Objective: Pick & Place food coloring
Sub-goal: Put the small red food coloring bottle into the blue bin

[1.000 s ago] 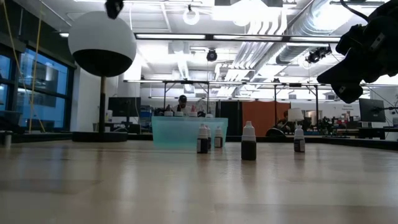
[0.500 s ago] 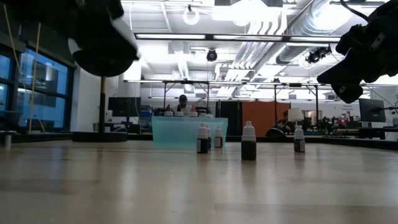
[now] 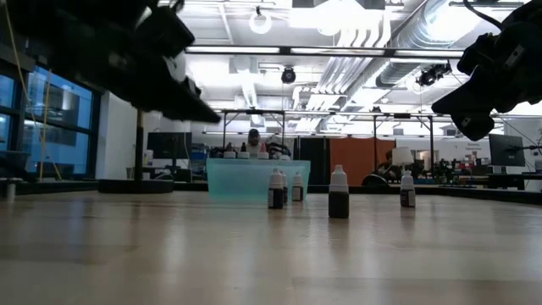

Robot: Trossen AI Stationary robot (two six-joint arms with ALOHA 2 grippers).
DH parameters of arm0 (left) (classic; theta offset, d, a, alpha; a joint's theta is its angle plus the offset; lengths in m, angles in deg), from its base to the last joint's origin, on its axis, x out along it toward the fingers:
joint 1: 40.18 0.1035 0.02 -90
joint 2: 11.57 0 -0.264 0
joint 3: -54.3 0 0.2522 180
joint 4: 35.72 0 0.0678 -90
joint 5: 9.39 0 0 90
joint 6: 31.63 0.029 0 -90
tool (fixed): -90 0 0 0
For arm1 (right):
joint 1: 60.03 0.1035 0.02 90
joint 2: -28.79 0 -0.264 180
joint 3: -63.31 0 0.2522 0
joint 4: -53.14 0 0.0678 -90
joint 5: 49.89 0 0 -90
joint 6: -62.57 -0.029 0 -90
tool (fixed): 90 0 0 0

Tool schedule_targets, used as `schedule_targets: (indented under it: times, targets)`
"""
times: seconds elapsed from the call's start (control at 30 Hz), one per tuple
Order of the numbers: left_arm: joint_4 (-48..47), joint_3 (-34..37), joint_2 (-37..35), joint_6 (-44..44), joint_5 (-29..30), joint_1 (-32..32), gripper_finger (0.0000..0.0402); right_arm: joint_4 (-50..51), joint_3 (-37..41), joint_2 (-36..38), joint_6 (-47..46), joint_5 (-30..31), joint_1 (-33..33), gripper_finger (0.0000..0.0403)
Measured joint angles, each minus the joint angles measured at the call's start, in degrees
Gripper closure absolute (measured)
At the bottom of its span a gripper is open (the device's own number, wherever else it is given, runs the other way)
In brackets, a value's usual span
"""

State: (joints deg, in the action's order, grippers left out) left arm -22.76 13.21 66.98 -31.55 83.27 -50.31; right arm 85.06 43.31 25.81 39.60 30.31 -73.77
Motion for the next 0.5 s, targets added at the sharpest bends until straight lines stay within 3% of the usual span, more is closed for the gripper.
schedule_targets:
  times: [0.3,0.5]
  targets:
    - [1.88,-2.93,9.41,1.77,0.77,0.00,0.0298,0.01,0.00,0.00,-0.05,0.00,0.00,0.0402]
    - [1.54,-7.92,12.77,3.70,4.52,0.03,0.0298,-0.01,0.00,0.00,0.01,0.00,-0.01,0.0402]
